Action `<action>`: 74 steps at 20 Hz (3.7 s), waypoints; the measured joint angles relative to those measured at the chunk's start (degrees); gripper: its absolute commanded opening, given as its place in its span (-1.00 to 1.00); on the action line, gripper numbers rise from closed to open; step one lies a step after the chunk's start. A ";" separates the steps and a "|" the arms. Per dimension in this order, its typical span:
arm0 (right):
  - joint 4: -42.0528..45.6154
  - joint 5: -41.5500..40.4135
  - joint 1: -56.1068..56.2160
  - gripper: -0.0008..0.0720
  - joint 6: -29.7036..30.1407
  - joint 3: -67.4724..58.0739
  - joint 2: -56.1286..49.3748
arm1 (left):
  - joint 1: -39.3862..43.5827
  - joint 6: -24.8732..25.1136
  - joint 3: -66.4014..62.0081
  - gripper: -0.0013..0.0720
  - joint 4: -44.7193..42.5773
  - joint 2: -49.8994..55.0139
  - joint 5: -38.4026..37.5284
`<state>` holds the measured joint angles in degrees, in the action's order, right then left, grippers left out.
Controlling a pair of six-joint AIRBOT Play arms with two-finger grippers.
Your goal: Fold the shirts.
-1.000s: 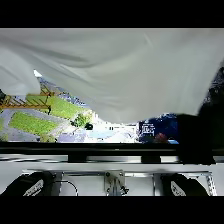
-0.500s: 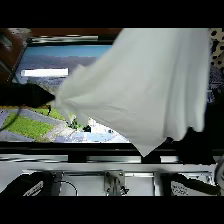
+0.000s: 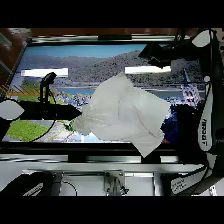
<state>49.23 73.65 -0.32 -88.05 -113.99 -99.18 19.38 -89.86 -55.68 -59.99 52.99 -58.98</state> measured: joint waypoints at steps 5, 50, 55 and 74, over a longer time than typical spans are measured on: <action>3.87 15.56 -9.66 0.68 -0.81 0.39 5.79 | -1.31 4.50 -2.58 -0.87 0.68 0.00 4.55; -7.72 -9.99 0.52 -0.81 6.99 90.23 46.90 | -4.52 11.89 -8.11 -0.87 0.31 -0.96 6.01; 0.87 -10.08 0.76 -0.81 12.26 54.38 58.16 | -5.18 21.09 -26.10 -0.87 0.28 -4.90 11.41; 24.48 16.31 0.90 -0.81 -2.84 0.22 53.75 | -5.33 12.74 -37.70 -0.87 -13.07 -19.82 0.59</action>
<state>73.71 89.95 0.58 -90.89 -113.78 -45.43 14.04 -77.12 -93.38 -73.06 33.17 -58.39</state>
